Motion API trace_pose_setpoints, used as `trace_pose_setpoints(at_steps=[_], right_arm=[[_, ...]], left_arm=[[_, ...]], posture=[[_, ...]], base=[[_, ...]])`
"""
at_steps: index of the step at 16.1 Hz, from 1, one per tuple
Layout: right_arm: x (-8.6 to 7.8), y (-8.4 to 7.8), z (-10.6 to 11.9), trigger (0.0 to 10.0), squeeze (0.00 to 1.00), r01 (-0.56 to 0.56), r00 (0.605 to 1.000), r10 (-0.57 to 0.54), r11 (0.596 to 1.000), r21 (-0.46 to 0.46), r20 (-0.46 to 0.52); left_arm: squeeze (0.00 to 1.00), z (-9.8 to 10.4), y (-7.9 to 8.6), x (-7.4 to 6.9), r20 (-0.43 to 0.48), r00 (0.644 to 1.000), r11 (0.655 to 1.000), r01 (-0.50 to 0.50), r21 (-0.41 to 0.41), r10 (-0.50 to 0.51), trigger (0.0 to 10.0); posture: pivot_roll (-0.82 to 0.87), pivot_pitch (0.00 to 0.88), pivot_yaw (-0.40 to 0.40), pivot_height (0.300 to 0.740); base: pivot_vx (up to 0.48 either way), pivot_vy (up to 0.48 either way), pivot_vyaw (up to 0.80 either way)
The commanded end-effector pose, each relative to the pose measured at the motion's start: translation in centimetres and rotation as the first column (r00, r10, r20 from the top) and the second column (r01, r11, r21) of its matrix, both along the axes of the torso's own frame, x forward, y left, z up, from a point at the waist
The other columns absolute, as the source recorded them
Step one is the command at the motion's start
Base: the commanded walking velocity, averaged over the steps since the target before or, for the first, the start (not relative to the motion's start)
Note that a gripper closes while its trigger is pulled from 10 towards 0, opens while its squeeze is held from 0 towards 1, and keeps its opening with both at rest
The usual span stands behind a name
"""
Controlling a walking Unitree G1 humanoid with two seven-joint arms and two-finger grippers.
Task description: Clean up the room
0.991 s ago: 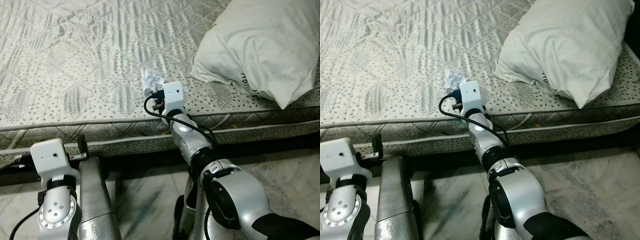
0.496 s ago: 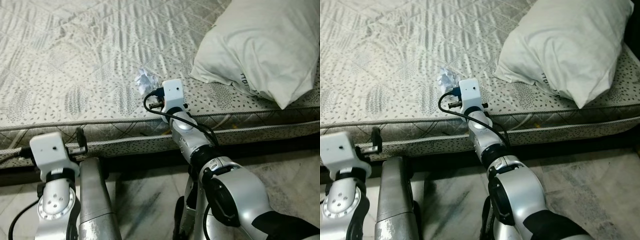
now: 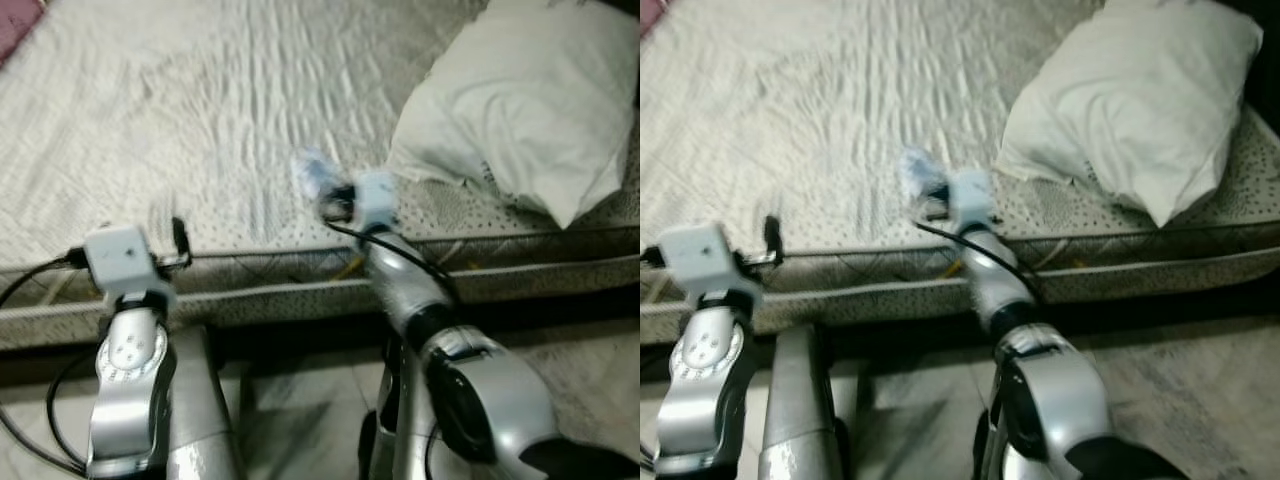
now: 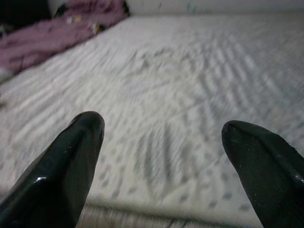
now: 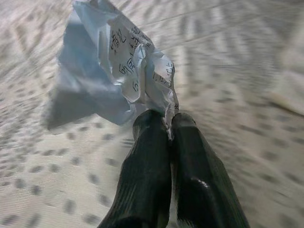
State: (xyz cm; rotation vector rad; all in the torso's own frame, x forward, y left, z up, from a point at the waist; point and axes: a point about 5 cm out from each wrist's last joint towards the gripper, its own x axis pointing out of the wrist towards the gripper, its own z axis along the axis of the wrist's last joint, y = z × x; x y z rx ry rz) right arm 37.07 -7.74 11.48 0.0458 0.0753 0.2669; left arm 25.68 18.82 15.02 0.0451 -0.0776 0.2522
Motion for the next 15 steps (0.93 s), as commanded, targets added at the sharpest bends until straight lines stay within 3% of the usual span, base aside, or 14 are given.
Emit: trace_pose_setpoints(at_steps=[1,7,8,11,12,13,15], right_arm=[[-0.4,-0.8,0.0,0.0,0.00,0.001,0.999,-0.003,0.999,0.043,0.037],[-4.2,-3.2,0.6,0.0,0.00,-0.022,0.989,0.004,0.992,0.121,0.146],[-5.2,-3.8,0.8,0.0,0.00,-0.048,0.982,0.033,0.996,0.077,0.185],[-8.1,-5.2,0.4,0.0,0.00,-0.037,0.984,0.029,0.998,0.042,0.176],[-8.1,-5.3,0.7,2.2,0.00,-0.009,0.988,-0.001,0.998,0.066,0.155],[-8.3,-5.5,1.0,10.0,0.00,0.001,0.988,-0.010,0.998,0.057,0.151],[-8.9,-5.7,1.0,10.0,0.00,0.019,0.991,-0.026,0.998,0.057,0.132]], left_arm=[[0.00,0.0,-0.4,0.5,0.014,0.999,0.999,0.032,0.019,-0.033,10.0],[0.00,-1.0,-0.3,1.0,0.025,0.998,0.998,0.064,0.005,-0.064,10.0],[0.00,-1.2,-0.5,0.8,0.024,0.998,0.998,0.065,0.003,-0.065,10.0],[0.00,-1.9,-0.2,0.1,0.011,0.998,0.998,0.055,0.005,-0.055,10.0],[0.00,-2.1,-0.1,0.1,0.004,0.999,0.999,0.039,0.009,-0.039,10.0],[0.00,-2.2,-0.2,-0.1,0.004,0.999,0.999,0.036,0.012,-0.036,10.0],[0.00,-2.4,-0.5,-0.2,-0.005,0.999,0.999,0.040,0.019,-0.040,10.0]], posture=[[0.04,0.000,-0.005,0.461],[-0.03,0.000,0.014,0.461],[-0.03,0.000,0.011,0.461],[-0.05,0.000,-0.005,0.461],[-0.05,0.000,-0.005,0.461],[-0.06,0.000,-0.004,0.461],[-0.07,0.000,0.000,0.461]], base=[[0.000,0.000,0.00],[0.000,0.000,0.00],[0.000,0.000,0.00],[0.000,0.000,0.00],[0.000,0.000,0.00],[0.000,0.000,0.00],[0.000,0.000,0.00]])
